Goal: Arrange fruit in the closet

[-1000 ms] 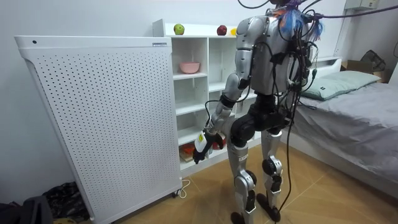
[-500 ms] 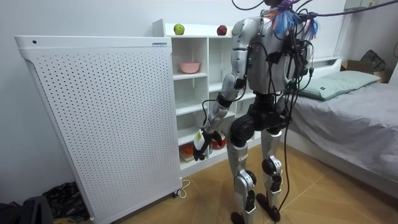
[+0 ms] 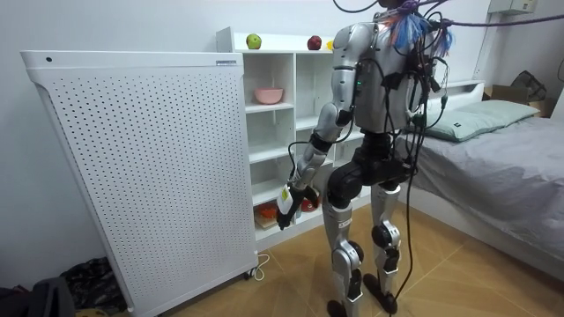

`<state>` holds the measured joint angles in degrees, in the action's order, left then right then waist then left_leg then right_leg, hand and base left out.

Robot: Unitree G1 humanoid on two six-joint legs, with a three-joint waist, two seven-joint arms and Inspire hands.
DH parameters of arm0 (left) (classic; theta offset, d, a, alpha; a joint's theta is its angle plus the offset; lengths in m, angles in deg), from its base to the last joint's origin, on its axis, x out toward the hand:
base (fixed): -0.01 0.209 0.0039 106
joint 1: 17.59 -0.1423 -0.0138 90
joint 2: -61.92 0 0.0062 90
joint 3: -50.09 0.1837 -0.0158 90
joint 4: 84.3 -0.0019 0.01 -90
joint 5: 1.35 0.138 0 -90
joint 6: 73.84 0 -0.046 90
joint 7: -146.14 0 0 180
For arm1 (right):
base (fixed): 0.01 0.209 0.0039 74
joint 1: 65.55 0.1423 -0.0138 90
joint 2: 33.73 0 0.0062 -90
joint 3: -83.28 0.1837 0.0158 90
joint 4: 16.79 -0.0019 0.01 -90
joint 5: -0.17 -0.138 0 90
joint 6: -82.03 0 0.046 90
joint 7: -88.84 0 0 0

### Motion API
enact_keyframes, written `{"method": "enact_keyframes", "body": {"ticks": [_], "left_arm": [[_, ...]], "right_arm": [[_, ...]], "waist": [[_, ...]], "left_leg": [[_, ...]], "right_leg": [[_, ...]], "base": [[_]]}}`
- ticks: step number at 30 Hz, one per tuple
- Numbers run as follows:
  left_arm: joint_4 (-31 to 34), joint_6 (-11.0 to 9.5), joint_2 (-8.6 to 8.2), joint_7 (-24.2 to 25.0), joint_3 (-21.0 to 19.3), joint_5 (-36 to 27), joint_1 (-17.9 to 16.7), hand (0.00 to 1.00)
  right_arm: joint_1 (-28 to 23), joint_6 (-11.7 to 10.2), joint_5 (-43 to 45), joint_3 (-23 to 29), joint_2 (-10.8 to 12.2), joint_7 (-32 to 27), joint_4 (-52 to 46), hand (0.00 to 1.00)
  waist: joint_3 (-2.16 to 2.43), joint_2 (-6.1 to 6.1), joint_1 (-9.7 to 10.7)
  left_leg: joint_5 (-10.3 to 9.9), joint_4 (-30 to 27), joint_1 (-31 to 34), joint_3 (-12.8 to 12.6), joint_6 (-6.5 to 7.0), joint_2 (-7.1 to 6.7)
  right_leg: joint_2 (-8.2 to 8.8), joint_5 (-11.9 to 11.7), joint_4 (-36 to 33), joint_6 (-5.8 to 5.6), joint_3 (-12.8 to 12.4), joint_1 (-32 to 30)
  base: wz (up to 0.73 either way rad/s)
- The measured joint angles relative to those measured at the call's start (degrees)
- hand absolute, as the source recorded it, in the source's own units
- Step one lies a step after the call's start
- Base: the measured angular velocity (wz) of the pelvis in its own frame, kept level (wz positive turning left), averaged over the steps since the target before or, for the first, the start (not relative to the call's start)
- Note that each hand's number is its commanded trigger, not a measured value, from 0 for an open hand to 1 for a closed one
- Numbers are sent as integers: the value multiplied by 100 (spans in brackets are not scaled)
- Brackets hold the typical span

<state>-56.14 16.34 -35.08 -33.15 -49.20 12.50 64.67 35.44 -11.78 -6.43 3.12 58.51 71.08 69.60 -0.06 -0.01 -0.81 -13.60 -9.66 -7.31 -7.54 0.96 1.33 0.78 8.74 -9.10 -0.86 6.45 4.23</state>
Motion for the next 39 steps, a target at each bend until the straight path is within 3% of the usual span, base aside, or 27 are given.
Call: {"method": "enact_keyframes", "body": {"ticks": [4,11,20,22,25,39], "left_arm": [[-1,8,69,1,362,9,112,0],[95,113,81,1,381,33,369,0],[-5,283,86,76,376,39,596,0],[-12,376,86,115,377,45,604,0],[-15,466,83,143,376,53,604,0],[-13,486,85,228,380,81,607,0]], "right_arm": [[496,-45,-201,-237,-38,35,0,0],[746,27,-674,-429,-147,231,0,0],[908,412,-814,-415,-207,255,40,0],[1058,620,-823,-412,-212,250,48,0],[1165,766,-828,-404,-213,236,67,0],[1500,1135,-828,-404,-214,114,146,0]], "waist": [[3,-68,-2],[-6,-70,-190],[-14,-194,-257],[-3,-226,-249],[-3,-262,-251],[-6,-276,-240]], "left_leg": [[0,-54,80,140,0,0],[0,-53,93,254,-1,2],[5,-100,89,231,-4,-2],[6,-131,164,215,-4,-2],[7,-178,221,210,-3,-1],[54,-213,344,205,25,-18]], "right_leg": [[11,-5,4,8,164,-10],[24,-5,41,7,328,52],[29,-5,7,7,320,45],[31,-7,-34,11,310,-32],[34,-14,-78,22,300,-100],[80,-25,-177,40,294,-245]], "base": [[15],[10],[-3],[-5],[0],[0]]}}
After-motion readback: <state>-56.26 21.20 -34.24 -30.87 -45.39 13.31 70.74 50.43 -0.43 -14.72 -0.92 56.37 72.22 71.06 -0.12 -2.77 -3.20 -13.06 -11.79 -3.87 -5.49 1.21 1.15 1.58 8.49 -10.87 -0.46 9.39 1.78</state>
